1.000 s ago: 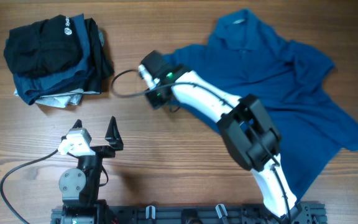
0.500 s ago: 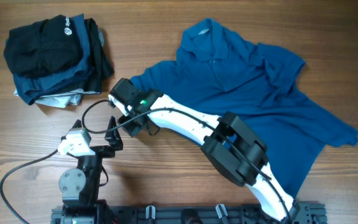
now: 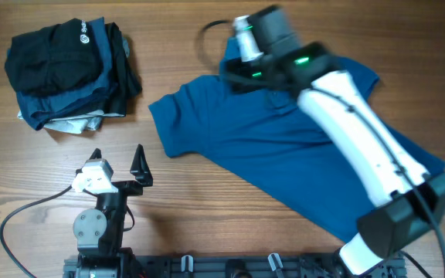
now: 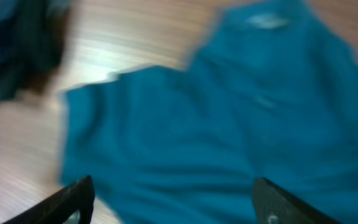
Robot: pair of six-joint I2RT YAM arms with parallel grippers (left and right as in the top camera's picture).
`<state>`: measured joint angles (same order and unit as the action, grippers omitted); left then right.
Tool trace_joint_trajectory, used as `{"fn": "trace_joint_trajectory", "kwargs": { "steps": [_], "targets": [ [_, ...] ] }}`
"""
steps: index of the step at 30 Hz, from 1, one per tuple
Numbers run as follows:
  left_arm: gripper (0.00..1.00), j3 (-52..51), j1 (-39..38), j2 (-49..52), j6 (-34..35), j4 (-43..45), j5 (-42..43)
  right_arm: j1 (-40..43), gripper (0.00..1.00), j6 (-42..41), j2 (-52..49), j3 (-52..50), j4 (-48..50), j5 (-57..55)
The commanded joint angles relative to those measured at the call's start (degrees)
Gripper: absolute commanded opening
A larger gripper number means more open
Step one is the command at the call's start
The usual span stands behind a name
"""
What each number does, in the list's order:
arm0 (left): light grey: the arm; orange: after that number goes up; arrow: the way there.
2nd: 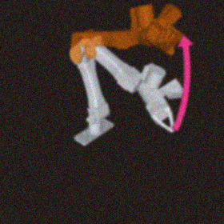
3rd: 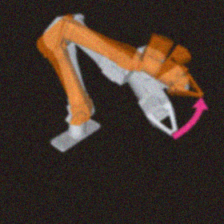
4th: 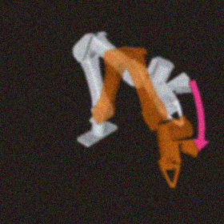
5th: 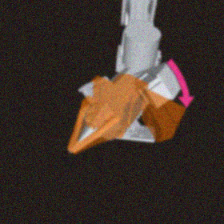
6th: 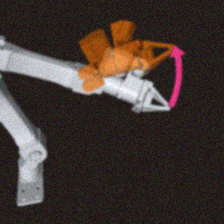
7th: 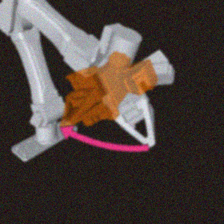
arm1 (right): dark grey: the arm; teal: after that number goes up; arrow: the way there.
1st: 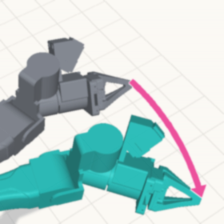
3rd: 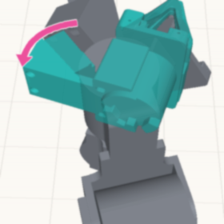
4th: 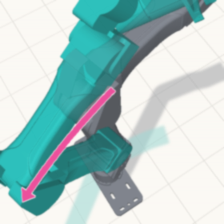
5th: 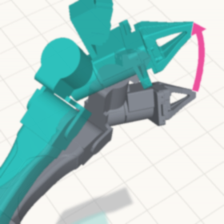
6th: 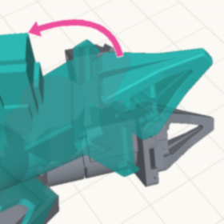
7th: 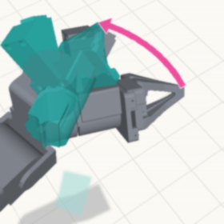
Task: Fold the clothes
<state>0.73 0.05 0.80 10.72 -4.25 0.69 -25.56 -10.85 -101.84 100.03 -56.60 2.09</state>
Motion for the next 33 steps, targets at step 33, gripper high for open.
{"fn": "trace_joint_trajectory", "kwargs": {
  "steps": [33],
  "targets": [
    [1.0,48.7,-10.69,79.28,-6.45,-6.56,20.52,46.58,0.67,2.97,-6.8,-2.23,2.19,8.83]
  ]
}}
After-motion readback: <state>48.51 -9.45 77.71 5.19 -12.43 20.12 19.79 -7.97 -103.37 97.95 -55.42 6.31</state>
